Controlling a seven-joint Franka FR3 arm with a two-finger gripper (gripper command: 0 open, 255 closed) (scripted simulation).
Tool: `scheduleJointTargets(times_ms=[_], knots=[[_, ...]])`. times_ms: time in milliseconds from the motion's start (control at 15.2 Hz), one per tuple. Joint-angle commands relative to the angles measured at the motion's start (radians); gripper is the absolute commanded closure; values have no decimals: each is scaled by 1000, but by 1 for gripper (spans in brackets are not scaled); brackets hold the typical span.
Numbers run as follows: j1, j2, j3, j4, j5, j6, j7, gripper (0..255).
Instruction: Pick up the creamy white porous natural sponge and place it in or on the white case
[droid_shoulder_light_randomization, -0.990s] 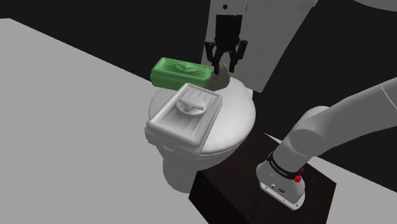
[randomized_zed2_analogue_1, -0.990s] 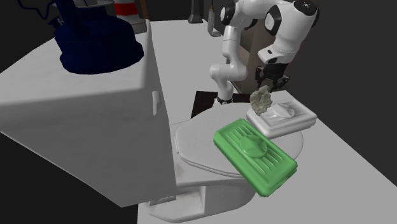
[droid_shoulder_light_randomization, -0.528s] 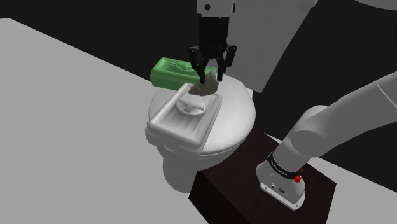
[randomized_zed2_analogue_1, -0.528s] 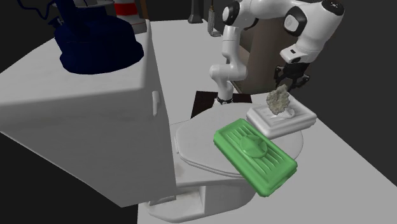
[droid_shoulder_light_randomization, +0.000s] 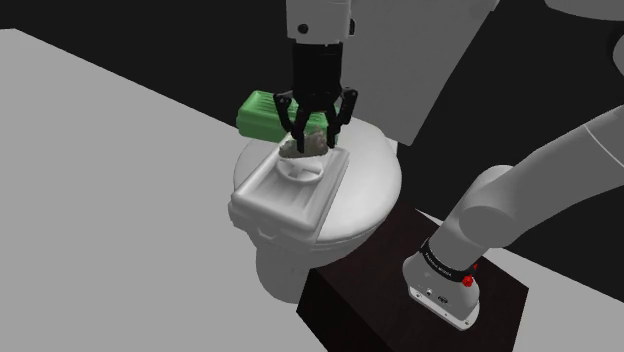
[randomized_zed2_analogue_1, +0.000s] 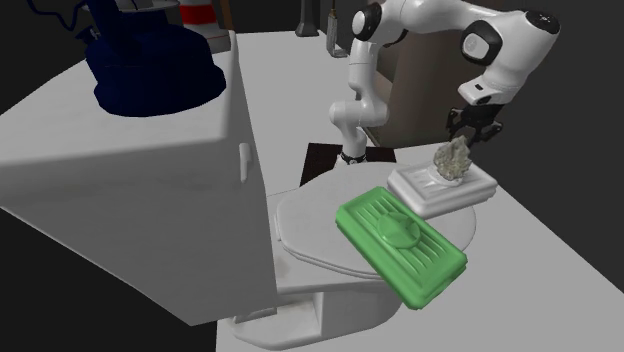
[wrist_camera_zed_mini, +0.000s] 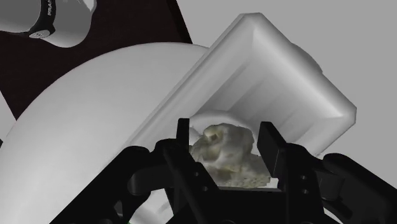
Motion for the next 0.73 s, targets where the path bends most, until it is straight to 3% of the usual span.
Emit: scheduleJointTargets(times_ms=[0, 660], knots=[[-3, 1, 1, -31, -5, 30, -4, 255], [2, 3, 18, -142, 3, 141, -15, 255]])
